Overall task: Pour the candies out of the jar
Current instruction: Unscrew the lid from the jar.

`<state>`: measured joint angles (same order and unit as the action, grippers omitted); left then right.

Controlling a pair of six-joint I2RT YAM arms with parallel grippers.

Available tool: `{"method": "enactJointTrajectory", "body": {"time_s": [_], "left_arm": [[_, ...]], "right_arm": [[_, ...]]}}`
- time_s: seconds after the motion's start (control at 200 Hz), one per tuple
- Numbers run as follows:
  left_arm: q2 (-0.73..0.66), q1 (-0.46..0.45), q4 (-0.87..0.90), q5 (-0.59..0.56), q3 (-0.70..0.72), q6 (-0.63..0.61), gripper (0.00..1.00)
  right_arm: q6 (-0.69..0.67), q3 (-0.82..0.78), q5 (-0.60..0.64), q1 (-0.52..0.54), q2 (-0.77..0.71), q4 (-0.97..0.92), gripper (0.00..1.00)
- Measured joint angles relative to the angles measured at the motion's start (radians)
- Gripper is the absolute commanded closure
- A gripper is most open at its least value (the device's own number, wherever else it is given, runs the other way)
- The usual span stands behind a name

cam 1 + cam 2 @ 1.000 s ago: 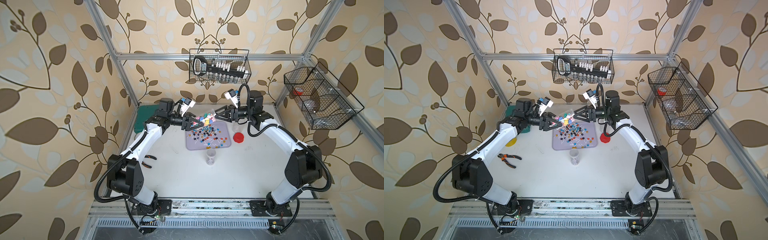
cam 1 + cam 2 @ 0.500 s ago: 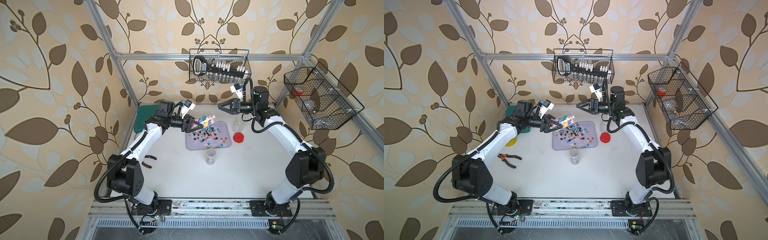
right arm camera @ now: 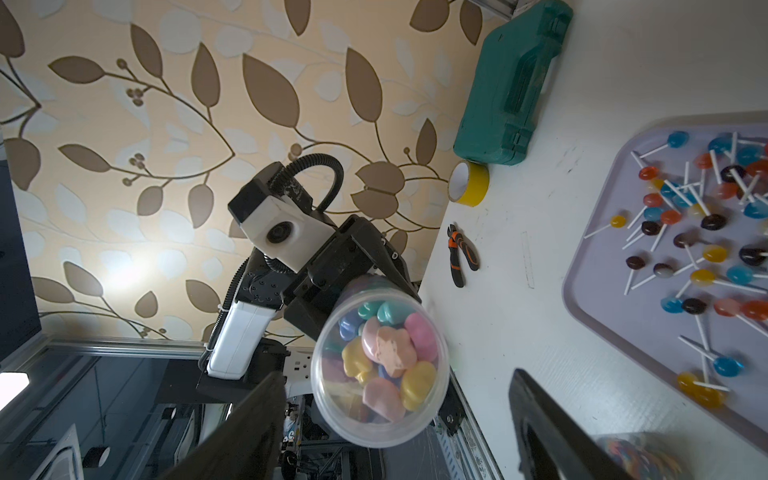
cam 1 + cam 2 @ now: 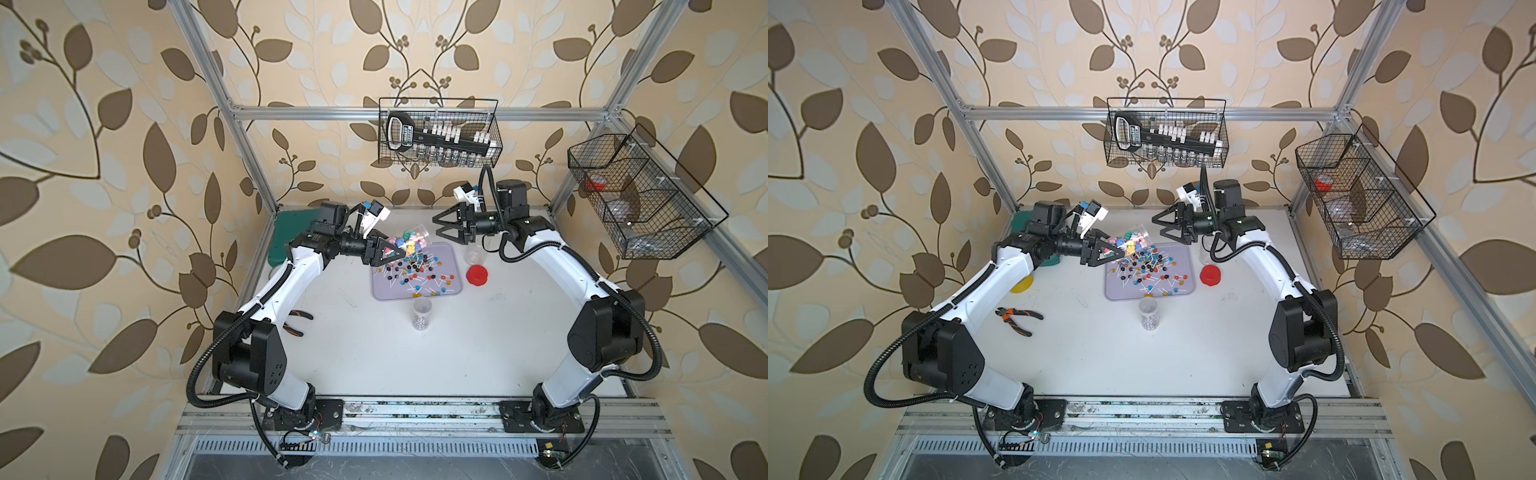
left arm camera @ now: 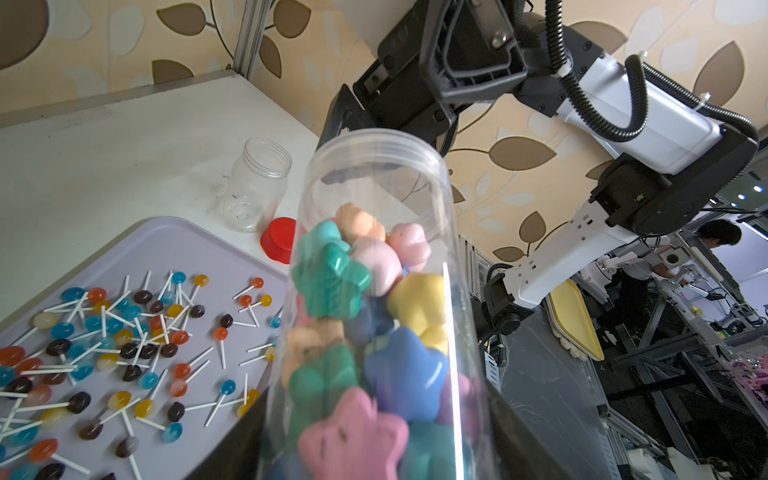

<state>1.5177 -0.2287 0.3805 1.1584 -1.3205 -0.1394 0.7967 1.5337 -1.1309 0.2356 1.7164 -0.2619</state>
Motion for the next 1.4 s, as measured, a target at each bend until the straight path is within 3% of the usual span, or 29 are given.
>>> {"method": "enactJointTrajectory", "body": {"time_s": [0.585, 0.955, 1.24, 1.405], "left_arm": [[-0.006, -0.001, 0.012, -0.009, 0.0, -0.004, 0.45], [-0.006, -0.001, 0.016, -0.016, 0.0, -0.004, 0.45], [-0.006, -0.001, 0.017, -0.018, 0.0, -0.003, 0.45], [-0.006, -0.001, 0.017, -0.02, 0.0, -0.002, 0.45]], "right_arm": [[0.014, 0.0, -0.031, 0.053, 0.023, 0.042, 0.35], [0.023, 0.0, -0.052, 0.054, 0.04, 0.062, 0.31], [0.023, 0.0, -0.063, 0.056, 0.049, 0.073, 0.34], [0.026, 0.001, -0.067, 0.057, 0.049, 0.085, 0.46]]}}
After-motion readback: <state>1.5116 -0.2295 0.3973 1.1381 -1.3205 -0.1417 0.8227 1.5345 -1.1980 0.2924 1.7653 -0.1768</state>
